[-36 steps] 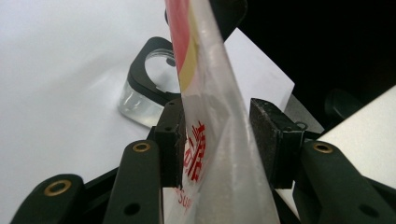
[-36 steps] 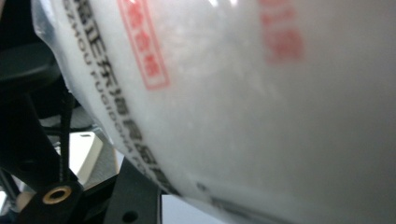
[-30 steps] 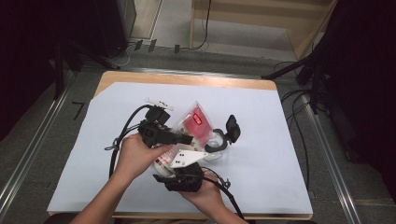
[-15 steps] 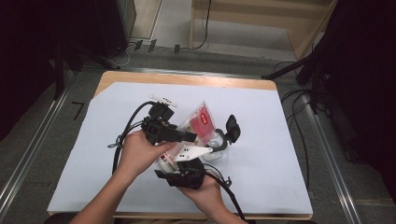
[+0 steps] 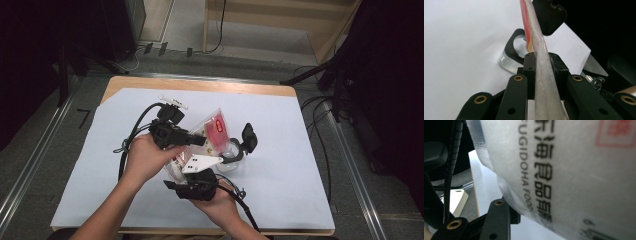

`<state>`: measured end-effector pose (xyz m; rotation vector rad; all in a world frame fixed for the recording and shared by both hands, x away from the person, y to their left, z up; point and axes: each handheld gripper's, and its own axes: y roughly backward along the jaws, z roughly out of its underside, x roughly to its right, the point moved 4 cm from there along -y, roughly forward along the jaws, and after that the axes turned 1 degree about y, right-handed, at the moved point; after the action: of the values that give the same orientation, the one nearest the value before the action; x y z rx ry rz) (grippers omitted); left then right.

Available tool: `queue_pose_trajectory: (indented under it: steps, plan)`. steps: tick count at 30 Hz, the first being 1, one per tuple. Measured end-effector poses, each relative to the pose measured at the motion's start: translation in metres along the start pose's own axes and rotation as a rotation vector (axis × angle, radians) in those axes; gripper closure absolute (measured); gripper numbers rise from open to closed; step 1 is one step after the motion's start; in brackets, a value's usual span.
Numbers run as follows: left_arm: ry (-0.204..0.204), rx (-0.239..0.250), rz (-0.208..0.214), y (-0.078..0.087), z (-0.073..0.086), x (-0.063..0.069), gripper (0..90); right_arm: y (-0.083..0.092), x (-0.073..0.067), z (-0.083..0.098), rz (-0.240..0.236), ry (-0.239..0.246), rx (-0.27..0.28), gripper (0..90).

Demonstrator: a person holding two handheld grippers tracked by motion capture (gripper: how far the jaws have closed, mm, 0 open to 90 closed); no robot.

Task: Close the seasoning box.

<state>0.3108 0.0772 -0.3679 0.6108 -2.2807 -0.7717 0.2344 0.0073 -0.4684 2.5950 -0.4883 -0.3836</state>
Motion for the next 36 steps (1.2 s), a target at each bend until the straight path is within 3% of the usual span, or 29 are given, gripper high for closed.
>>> queue_pose_trajectory:
  steps: [5, 11, 20, 25, 34, 36]
  plan:
    - [-0.009, -0.007, -0.025, 0.002, -0.004, -0.002, 78.8, -0.002, 0.004, -0.008, 0.003, -0.026, -0.022, 60.6]
    - [-0.013, 0.003, -0.001, 0.001, 0.001, -0.005, 77.8, -0.002, 0.000, -0.005, 0.016, 0.019, -0.046, 60.9]
    - [-0.028, 0.008, -0.008, -0.008, 0.000, -0.002, 75.1, -0.003, 0.003, -0.001, -0.012, -0.006, -0.038, 60.9]
    - [-0.033, 0.019, -0.012, -0.009, -0.001, -0.001, 74.4, -0.002, 0.002, 0.000, 0.000, 0.020, -0.051, 62.3]
    - [-0.039, 0.029, -0.015, -0.010, -0.002, -0.002, 72.8, -0.002, 0.004, -0.002, -0.009, -0.003, -0.036, 62.8]
    - [-0.038, 0.028, -0.019, -0.010, -0.002, -0.002, 71.5, -0.001, 0.004, -0.004, -0.013, -0.036, -0.029, 62.9]
